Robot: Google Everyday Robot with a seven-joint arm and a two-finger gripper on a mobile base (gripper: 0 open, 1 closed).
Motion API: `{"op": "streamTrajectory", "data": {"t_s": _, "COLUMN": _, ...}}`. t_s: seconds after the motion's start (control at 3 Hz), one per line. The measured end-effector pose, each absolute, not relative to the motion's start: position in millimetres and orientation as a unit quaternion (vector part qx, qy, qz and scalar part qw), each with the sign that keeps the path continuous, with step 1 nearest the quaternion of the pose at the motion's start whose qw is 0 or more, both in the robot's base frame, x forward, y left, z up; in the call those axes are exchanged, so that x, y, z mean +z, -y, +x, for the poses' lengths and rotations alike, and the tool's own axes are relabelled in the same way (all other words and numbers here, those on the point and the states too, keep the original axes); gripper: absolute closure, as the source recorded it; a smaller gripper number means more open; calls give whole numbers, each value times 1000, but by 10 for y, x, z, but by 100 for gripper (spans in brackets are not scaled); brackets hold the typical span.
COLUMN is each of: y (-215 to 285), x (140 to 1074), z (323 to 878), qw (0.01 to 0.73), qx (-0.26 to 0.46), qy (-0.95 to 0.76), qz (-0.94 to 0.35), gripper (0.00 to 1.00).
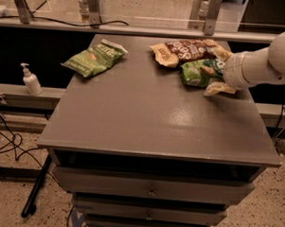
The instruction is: Move green rice chip bag near brown chip bag
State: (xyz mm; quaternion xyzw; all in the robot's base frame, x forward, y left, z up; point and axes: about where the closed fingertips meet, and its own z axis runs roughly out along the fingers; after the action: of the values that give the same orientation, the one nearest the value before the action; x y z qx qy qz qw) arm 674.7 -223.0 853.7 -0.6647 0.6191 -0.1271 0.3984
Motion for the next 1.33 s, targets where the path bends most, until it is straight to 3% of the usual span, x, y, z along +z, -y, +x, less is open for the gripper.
{"op": "streamTrajectory", "data": {"t_s": 1.0, "y": 2228, "x": 8563, "z": 6746, "qw": 399, "qx": -127, "qy": -619, "qz": -665, "gripper": 0}}
{"op": "streamTrajectory", "data": {"t_s": 1.33, "y": 2228, "x": 8567, "z": 6747, "qw": 399, "qx": -127, "qy": -619, "qz": -665, "gripper": 14}}
